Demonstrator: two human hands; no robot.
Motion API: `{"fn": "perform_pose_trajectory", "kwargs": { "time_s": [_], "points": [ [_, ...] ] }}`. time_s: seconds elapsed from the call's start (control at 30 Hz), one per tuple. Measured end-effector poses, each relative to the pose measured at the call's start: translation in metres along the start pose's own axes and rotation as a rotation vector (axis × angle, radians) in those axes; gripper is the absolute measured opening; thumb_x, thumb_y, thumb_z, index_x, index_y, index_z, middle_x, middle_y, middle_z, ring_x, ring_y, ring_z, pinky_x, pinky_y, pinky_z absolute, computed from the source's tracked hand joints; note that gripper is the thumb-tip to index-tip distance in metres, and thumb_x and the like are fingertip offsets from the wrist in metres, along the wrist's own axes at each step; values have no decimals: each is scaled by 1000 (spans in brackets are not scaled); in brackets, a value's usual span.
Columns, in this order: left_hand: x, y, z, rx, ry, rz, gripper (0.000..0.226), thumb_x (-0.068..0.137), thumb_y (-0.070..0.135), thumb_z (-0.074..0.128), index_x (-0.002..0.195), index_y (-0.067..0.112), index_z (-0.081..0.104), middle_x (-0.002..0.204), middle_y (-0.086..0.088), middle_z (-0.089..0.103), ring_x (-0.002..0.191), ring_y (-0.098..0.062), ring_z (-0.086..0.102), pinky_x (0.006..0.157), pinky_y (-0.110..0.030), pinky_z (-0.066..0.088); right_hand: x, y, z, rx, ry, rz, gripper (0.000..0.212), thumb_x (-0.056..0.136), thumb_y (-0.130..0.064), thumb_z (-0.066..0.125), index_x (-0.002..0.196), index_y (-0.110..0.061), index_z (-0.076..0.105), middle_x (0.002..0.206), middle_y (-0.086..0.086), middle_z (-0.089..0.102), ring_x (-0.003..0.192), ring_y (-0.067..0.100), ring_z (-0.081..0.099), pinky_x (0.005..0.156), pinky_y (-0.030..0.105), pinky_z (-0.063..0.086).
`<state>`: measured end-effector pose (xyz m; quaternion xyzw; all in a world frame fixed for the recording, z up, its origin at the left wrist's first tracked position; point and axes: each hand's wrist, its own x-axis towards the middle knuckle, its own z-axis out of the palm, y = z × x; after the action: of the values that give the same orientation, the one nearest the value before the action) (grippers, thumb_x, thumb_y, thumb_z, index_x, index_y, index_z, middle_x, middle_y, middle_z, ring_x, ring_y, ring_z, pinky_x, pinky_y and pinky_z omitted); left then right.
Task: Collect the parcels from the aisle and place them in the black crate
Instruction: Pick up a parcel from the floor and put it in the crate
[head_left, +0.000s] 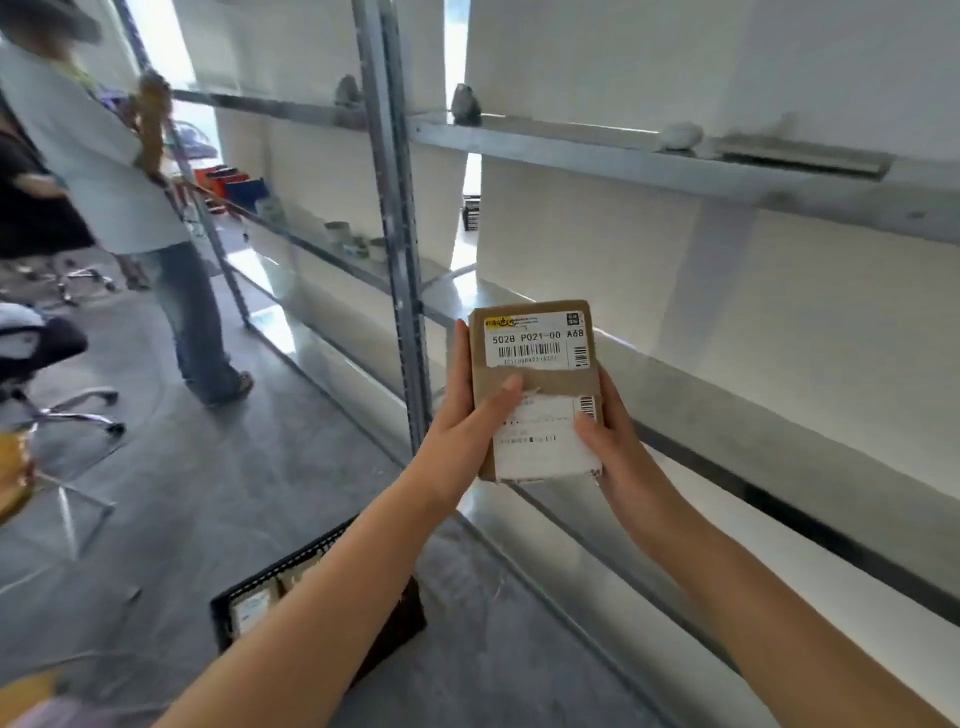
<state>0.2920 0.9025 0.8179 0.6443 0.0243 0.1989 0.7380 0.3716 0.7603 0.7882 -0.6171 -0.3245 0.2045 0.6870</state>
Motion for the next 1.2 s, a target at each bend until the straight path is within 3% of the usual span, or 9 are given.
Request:
{"fn": "perform_pose_trajectory", "kwargs": {
  "time_s": [0.13,0.3,0.5,0.6,0.7,0.77,0.9,1.0,1.2],
  "points": [
    [23,6,-45,53,155,52,64,95,11,46,145,37,16,118,9,61,100,-6,67,75,-22,56,65,13,31,52,-188,-16,54,90,-36,44,139,-49,26,136,-18,51,125,10,51,99,38,48],
    [59,15,-89,172,361,58,70,92,22,54,145,45,15,122,17,60,106,-3,64,85,-29,56,141,21,53,102,-312,-52,66,87,-32,51,145,-40,21,139,-12,50,126,11,50,100,38,48],
    [70,-1,-127,276,565,82,43,87,23,57,113,53,40,119,9,60,106,-6,63,80,-24,55,204,56,84,151,-508,71,95,68,-57,66,146,-44,14,144,-8,44,126,12,50,106,46,41],
    [67,-12,-159,248,594,-3,62,86,28,57,140,42,29,130,1,57,112,-14,62,86,-33,56,225,77,107,127,-566,137,91,69,-53,60,145,-44,11,140,-11,45,124,9,51,105,44,43],
    [70,-32,-199,245,583,-99,72,93,26,54,149,38,10,131,3,57,111,-13,63,86,-32,56,242,101,132,97,-619,184,75,82,-41,64,142,-42,19,133,-9,52,113,7,60,87,32,54],
    [72,-51,-227,221,571,-168,75,93,24,52,149,40,5,131,6,56,111,-11,62,88,-32,55,254,122,148,82,-625,221,67,84,-35,59,139,-43,21,129,-10,54,109,5,61,80,25,55],
    [76,-96,-290,128,548,-337,81,93,28,54,148,42,-3,136,8,51,115,-11,59,95,-36,52,277,178,184,21,-587,346,75,80,-40,60,141,-49,16,137,-13,48,118,5,56,92,34,53],
    [80,-137,-338,48,535,-464,85,92,29,56,149,40,-6,141,4,48,117,-14,58,97,-40,51,288,230,213,20,-525,467,62,79,-35,57,129,-55,27,128,-14,55,115,9,59,88,33,54],
    [90,-261,-418,-74,601,-646,74,93,43,49,150,38,2,140,6,48,114,-11,57,97,-37,50,312,367,252,-39,-405,665,66,78,-21,51,138,-33,27,118,-13,58,106,6,61,83,28,54]
  ]
}}
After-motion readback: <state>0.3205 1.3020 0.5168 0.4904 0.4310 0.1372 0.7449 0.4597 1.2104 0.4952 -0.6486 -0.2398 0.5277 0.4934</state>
